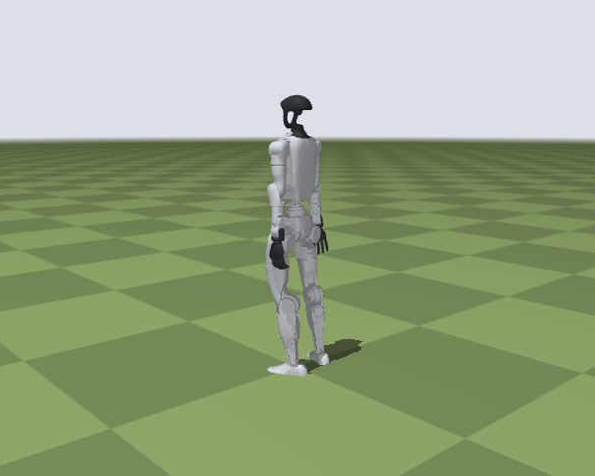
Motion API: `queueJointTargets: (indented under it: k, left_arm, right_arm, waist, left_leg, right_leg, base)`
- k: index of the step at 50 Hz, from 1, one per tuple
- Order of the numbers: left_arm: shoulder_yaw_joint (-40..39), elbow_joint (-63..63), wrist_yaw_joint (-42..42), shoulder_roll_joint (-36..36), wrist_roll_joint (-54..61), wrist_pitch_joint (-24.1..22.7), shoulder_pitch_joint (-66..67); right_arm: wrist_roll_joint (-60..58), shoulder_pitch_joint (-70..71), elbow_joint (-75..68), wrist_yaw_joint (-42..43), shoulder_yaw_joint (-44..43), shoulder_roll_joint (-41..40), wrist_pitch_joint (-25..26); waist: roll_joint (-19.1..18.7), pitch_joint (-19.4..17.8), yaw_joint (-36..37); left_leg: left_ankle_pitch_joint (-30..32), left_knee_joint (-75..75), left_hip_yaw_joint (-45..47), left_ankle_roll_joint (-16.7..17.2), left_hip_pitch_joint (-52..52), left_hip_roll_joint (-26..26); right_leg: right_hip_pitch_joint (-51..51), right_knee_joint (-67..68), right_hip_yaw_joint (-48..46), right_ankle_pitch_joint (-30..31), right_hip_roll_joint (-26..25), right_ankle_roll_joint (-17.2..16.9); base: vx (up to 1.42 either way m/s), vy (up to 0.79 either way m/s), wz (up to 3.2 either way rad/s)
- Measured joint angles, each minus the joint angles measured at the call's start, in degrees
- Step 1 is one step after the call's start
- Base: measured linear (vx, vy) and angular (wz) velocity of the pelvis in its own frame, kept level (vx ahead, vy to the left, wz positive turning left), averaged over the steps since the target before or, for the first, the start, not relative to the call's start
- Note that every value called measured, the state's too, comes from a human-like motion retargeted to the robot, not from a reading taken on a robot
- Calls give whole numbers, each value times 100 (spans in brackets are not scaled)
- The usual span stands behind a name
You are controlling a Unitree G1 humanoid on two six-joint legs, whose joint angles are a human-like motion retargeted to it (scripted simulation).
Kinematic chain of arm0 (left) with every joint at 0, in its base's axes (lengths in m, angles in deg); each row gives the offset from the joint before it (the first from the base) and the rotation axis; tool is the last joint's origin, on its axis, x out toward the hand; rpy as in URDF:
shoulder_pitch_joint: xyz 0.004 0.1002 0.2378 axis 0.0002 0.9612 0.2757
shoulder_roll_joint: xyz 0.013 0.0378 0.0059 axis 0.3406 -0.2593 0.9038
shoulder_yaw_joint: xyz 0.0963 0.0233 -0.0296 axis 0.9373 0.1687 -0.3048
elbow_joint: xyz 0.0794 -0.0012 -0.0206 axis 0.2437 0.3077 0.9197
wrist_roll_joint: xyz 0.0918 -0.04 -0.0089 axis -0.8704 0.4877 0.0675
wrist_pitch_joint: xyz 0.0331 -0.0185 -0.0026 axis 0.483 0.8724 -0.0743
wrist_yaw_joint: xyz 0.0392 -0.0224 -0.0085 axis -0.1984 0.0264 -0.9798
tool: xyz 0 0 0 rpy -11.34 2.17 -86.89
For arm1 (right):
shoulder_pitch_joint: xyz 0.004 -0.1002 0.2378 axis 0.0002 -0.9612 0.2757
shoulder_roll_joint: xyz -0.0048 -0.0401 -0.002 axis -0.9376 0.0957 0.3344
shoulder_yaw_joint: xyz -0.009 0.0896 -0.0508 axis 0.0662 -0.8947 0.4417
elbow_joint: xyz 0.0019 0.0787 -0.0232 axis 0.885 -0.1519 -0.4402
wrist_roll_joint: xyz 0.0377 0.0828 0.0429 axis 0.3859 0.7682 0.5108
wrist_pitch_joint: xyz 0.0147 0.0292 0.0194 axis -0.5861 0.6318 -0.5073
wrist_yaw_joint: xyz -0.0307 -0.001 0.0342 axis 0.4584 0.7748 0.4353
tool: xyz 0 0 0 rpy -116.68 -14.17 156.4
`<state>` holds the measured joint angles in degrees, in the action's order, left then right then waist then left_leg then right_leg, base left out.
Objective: In place motions
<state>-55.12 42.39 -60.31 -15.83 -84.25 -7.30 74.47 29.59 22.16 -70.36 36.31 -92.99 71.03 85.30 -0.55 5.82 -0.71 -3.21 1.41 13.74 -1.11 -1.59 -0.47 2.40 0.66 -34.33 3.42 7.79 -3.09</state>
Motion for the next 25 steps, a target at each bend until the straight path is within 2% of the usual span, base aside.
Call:
queueJointTargets:
  k: [11, 13, 15, 19, 25]
  left_arm:
    - [158, 111, 39, 88, 63, -9, -74]
    - [301, 278, 65, 166, 58, -10, -183]
    - [529, 510, 124, 299, -54, 29, -398]
    - [1019, 599, 94, 458, -416, 264, -889]
    - [919, 27, 76, 395, -417, 148, -1479]
  right_arm:
    - [-73, -118, 219, -75, -87, -1, -108]
    - [-118, -186, 285, -40, -152, 9, -177]
    - [-184, -244, 299, 26, -246, 44, -240]
    - [-222, -420, 168, 183, -566, 192, -214]
    - [68, -911, -119, 425, -1109, 483, -121]
  waist:
    - [24, -158, -9]
    - [19, -190, 127]
    - [8, -213, 570]
    - [55, -341, -36]
    - [119, -377, -15]
  left_leg:
    - [-59, -21, 108, 3, 178, 36]
    - [-79, -22, 264, 10, 223, 71]
    - [-117, -19, 709, 32, 275, 172]
    - [-22, 16, 87, -22, 211, 27]
    - [44, 46, -27, -17, 99, -29]
  right_leg:
    - [53, 42, 119, -9, -16, 2]
    - [40, 85, 285, -24, -13, -15]
    - [-60, 219, 754, -76, -4, -71]
    - [160, 22, 79, 30, -8, 5]
    - [232, -30, -78, 32, 43, -28]
  base:
    - [0, 0, -3]
    - [0, 0, -83]
    - [-2, 0, -141]
    - [-1, -1, 113]
    - [-1, 1, 25]
